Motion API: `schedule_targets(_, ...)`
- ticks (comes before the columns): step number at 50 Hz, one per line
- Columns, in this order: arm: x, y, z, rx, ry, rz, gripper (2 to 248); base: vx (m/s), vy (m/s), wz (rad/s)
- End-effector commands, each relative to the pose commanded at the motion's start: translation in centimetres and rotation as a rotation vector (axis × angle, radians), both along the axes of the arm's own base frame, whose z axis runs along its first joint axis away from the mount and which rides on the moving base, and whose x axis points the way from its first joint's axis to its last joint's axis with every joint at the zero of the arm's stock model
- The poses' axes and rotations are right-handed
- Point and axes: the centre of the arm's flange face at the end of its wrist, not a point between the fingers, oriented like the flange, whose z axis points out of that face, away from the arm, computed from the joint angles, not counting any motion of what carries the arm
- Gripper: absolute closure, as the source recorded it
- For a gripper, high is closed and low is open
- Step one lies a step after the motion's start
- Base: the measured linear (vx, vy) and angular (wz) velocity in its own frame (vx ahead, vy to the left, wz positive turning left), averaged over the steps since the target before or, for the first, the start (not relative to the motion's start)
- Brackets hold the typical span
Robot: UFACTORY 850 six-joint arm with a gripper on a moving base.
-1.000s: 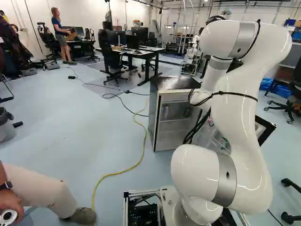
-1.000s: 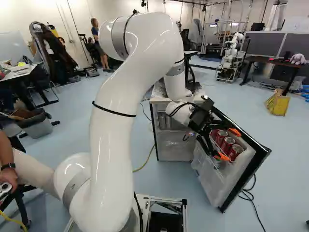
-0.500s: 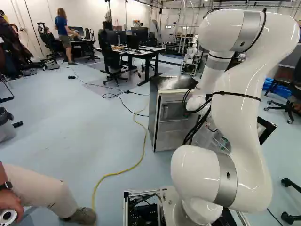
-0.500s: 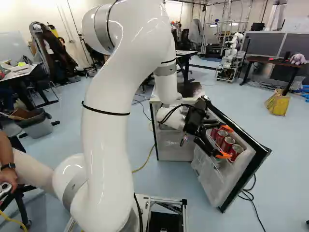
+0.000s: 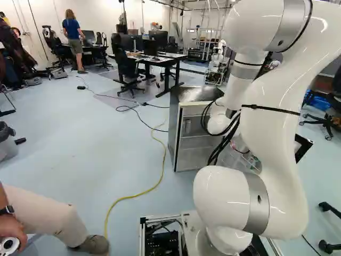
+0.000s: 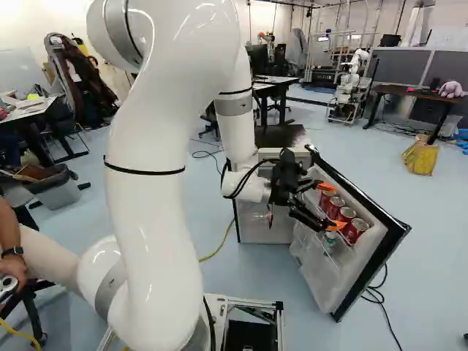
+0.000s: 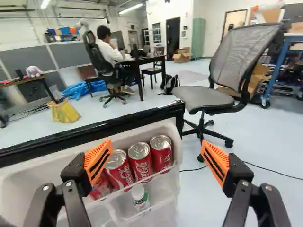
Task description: Grab a drink from the fridge
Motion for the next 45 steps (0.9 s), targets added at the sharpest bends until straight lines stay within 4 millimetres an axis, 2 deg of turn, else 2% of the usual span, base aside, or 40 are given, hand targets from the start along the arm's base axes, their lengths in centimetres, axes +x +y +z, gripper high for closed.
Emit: schedule_targets(45,-4.8,7.9,0.9,0.004,0.083,0.574,3,0.0,0.0,0.0)
